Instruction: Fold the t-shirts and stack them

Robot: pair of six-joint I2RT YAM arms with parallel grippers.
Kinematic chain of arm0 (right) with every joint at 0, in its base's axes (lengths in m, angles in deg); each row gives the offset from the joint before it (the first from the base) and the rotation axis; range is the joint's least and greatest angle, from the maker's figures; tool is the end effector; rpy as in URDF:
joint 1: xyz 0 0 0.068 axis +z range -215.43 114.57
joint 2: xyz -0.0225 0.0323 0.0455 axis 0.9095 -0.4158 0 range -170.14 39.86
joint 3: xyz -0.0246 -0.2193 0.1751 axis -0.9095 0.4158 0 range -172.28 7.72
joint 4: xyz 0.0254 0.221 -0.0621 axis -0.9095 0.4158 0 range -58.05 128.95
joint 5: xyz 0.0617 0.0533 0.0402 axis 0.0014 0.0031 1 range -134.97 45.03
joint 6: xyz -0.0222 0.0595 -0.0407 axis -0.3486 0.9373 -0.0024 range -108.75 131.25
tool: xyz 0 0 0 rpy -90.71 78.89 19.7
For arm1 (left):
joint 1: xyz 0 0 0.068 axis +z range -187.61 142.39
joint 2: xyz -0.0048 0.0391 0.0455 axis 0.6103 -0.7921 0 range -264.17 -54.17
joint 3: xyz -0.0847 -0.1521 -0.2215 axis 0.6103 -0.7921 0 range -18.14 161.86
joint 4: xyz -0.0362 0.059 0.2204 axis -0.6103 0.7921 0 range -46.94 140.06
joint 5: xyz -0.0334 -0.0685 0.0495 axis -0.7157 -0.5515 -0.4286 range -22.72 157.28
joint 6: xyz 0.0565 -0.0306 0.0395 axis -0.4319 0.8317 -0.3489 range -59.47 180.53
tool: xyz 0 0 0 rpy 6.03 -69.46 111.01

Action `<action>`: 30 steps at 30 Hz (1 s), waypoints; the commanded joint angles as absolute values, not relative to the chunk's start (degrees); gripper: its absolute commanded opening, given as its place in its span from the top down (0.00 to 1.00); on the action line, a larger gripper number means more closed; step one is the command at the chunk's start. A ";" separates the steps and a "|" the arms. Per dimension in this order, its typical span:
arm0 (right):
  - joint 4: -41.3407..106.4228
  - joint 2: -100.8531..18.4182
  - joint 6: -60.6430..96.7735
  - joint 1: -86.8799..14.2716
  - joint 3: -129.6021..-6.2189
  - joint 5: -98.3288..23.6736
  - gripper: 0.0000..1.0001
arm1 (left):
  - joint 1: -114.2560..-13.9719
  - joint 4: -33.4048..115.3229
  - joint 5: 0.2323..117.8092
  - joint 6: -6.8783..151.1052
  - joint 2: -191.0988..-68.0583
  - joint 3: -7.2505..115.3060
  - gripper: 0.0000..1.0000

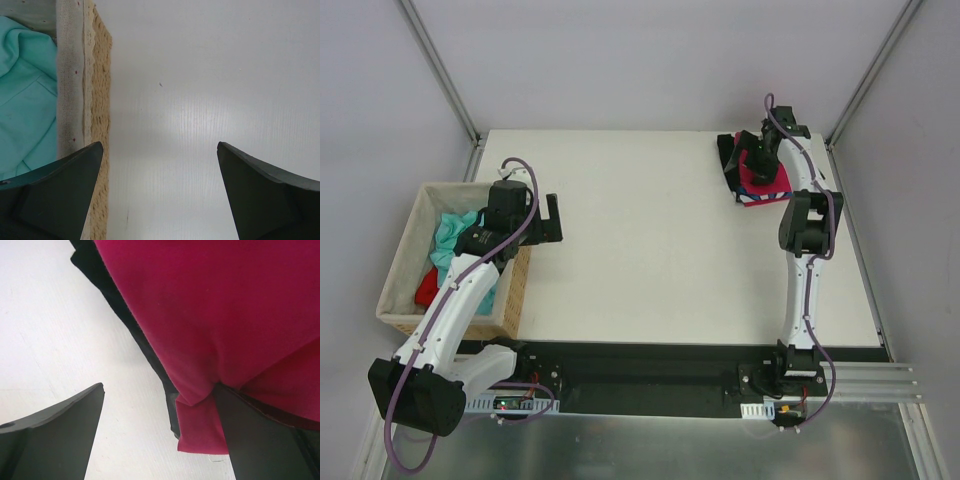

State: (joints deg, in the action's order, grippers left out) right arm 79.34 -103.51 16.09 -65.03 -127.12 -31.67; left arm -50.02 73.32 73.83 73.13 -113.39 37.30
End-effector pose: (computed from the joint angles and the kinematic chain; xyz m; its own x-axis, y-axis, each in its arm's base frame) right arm 0.5339 0.0183 0.1917 -0.8368 0.0763 -0.5422 -0.0652 0.9693 0.2371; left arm 0.2063 -0.0380 0.3173 -0.5598 -0.0987 -0.8227 -0.0009 0.9930 -0.1185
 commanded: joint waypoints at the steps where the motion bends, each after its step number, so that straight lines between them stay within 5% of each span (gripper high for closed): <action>1: 81.52 -107.18 16.43 -67.36 -128.68 -34.42 0.04 | -50.53 72.42 74.93 72.40 -113.59 37.32 0.01; 30: 79.32 -107.88 15.73 -71.23 -133.25 -39.43 0.04 | -50.53 72.42 74.84 72.31 -113.06 37.14 0.01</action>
State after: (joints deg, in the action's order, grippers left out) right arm 80.15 -105.89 16.81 -67.98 -131.60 -33.50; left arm -50.02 73.32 73.85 73.11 -113.83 37.30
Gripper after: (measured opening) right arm 0.966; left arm 0.991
